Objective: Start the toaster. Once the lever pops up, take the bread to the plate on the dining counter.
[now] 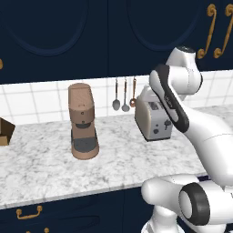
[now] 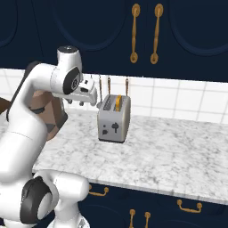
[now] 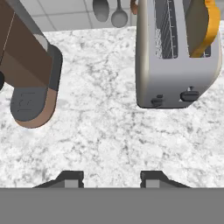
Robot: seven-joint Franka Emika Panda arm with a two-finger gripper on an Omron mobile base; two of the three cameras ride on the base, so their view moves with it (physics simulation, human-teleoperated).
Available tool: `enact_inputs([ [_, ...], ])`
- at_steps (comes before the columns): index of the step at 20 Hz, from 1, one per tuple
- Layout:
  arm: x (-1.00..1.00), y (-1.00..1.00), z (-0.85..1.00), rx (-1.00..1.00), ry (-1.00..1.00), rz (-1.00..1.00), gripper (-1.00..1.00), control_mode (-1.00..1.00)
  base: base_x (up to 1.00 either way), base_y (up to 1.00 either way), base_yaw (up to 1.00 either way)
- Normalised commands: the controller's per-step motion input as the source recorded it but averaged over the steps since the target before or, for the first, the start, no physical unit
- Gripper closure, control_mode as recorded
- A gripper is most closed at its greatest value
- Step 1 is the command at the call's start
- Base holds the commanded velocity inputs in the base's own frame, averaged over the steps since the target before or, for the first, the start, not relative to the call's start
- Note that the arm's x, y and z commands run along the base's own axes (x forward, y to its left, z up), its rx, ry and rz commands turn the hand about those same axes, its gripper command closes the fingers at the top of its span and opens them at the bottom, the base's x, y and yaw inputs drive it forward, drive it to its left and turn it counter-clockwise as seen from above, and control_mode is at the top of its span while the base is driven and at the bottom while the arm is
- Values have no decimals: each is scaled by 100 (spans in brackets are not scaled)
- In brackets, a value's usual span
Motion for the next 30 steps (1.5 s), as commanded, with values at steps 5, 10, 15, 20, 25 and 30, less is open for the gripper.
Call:
enact_inputs([
  [5,-31,-27,-12,0,-4,0,-100,-100,0,0,0],
  [10,-52,-71,-26,4,-10,0,-100,-100,0,0,0],
  [15,-5,-60,-7,5,-6,2,-100,-100,0,0,0],
  [20,0,-51,0,0,-8,3,-100,-100,0,0,0],
  [25,0,-67,0,0,-6,4,-100,-100,0,0,0],
  [30,16,-50,0,0,0,1,-100,-100,0,0,0],
])
